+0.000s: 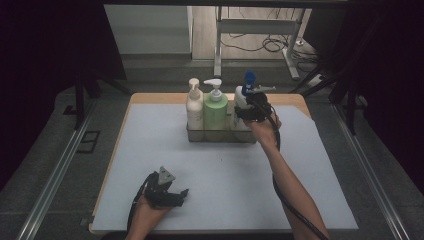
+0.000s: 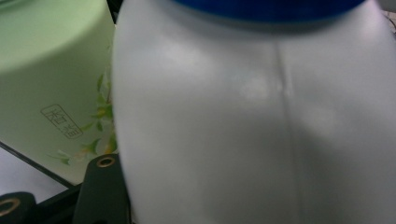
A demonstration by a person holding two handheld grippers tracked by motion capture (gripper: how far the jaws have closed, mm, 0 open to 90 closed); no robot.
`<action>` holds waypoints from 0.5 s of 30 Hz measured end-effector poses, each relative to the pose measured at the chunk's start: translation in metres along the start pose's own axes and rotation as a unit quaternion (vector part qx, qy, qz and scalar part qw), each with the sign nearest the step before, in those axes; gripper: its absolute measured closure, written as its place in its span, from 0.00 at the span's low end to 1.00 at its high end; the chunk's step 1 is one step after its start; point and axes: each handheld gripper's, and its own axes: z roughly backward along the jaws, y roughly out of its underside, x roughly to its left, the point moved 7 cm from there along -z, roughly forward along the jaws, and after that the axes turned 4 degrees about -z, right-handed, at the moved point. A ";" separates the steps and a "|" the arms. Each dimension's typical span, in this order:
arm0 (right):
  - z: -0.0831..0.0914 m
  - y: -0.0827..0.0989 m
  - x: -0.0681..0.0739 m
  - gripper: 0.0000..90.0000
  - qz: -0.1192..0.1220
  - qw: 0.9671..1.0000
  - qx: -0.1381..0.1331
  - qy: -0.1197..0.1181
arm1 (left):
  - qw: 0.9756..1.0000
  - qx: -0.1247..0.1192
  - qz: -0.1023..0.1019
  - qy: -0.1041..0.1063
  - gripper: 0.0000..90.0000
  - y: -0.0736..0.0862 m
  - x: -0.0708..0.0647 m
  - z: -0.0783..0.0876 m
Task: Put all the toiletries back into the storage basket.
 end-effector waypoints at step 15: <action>-0.005 0.003 -0.001 0.43 -0.006 1.000 -0.002 -0.005 | 1.000 -0.001 0.000 0.000 0.13 0.000 0.000 0.000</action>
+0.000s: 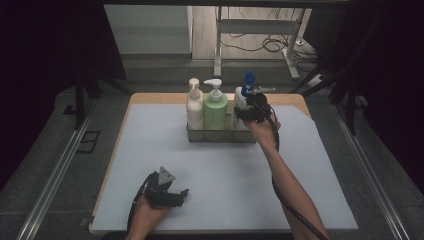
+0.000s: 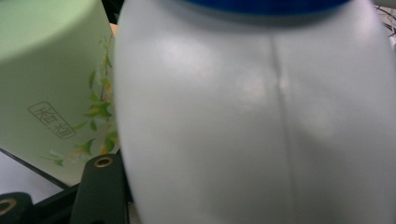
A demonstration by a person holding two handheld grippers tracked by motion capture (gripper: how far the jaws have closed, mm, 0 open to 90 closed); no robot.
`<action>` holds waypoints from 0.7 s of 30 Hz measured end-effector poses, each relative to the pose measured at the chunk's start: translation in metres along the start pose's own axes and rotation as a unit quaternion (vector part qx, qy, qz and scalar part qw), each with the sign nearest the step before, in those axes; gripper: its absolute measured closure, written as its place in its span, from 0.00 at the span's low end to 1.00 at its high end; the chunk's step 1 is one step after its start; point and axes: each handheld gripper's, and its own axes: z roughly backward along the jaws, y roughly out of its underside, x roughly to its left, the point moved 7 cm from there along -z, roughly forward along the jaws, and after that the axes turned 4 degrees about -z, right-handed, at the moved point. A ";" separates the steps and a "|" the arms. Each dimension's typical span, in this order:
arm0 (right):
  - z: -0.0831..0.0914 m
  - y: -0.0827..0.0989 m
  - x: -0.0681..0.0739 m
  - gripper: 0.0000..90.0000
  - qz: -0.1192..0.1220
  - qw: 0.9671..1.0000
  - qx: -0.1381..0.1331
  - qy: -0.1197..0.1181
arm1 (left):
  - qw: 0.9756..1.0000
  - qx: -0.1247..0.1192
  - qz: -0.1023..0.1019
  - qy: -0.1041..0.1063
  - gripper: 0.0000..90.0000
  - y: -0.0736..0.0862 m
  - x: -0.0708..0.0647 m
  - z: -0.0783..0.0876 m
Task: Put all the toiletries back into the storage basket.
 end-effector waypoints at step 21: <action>0.021 0.012 -0.003 0.39 0.003 1.000 -0.005 -0.028 | 1.000 -0.001 0.001 0.000 0.13 0.000 0.000 0.000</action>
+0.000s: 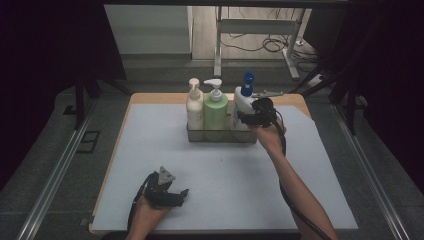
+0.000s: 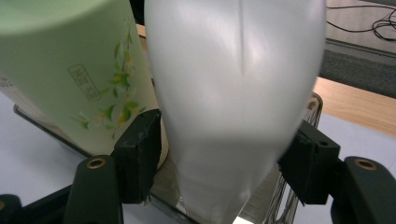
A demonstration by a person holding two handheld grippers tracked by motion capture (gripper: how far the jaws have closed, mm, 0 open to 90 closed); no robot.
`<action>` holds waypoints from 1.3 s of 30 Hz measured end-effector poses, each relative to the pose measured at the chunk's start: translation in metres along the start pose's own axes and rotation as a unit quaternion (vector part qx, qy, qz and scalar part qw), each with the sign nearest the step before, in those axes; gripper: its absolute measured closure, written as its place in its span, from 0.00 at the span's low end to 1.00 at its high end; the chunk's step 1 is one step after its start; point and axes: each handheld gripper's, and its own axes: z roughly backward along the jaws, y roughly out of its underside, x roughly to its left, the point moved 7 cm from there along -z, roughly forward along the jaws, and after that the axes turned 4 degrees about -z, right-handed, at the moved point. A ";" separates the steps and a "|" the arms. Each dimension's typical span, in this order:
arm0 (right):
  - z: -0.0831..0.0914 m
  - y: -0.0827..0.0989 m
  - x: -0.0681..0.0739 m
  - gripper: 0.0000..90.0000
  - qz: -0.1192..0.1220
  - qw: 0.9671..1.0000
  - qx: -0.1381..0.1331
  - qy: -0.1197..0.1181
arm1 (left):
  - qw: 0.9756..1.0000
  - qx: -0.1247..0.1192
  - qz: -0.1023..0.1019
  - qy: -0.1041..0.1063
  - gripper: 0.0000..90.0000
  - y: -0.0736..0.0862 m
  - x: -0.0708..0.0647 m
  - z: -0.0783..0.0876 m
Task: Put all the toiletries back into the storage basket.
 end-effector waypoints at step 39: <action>0.028 0.045 -0.029 0.85 -0.012 0.999 0.023 -0.022 | 1.000 0.001 -0.001 -0.001 0.13 0.000 0.000 0.000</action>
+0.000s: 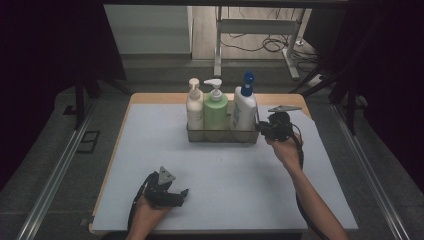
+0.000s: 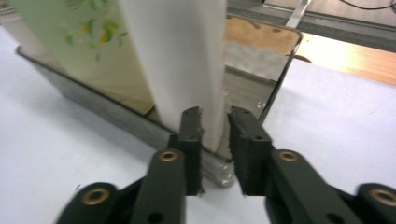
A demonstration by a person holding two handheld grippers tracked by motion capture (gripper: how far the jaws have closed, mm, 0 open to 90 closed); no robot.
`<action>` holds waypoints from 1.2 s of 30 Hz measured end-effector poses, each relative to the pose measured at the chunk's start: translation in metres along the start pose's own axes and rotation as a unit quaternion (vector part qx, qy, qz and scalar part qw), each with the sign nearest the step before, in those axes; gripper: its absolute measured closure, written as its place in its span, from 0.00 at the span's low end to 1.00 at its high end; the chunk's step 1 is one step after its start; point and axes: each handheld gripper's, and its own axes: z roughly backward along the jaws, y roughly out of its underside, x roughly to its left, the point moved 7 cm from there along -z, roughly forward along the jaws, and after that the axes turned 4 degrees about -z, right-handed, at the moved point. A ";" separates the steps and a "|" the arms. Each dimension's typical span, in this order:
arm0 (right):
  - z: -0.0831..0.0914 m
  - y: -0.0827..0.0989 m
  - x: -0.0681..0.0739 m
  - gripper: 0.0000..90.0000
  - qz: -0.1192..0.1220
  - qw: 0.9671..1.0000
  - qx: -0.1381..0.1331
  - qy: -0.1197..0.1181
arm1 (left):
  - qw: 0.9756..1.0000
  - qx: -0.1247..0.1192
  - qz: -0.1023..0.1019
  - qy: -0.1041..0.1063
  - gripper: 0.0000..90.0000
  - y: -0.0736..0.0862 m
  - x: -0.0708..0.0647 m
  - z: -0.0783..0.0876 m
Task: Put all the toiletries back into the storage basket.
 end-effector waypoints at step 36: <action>-0.064 -0.016 -0.017 1.00 -0.039 0.999 0.029 -0.001 | 1.000 0.001 -0.001 0.000 0.13 0.000 0.000 0.000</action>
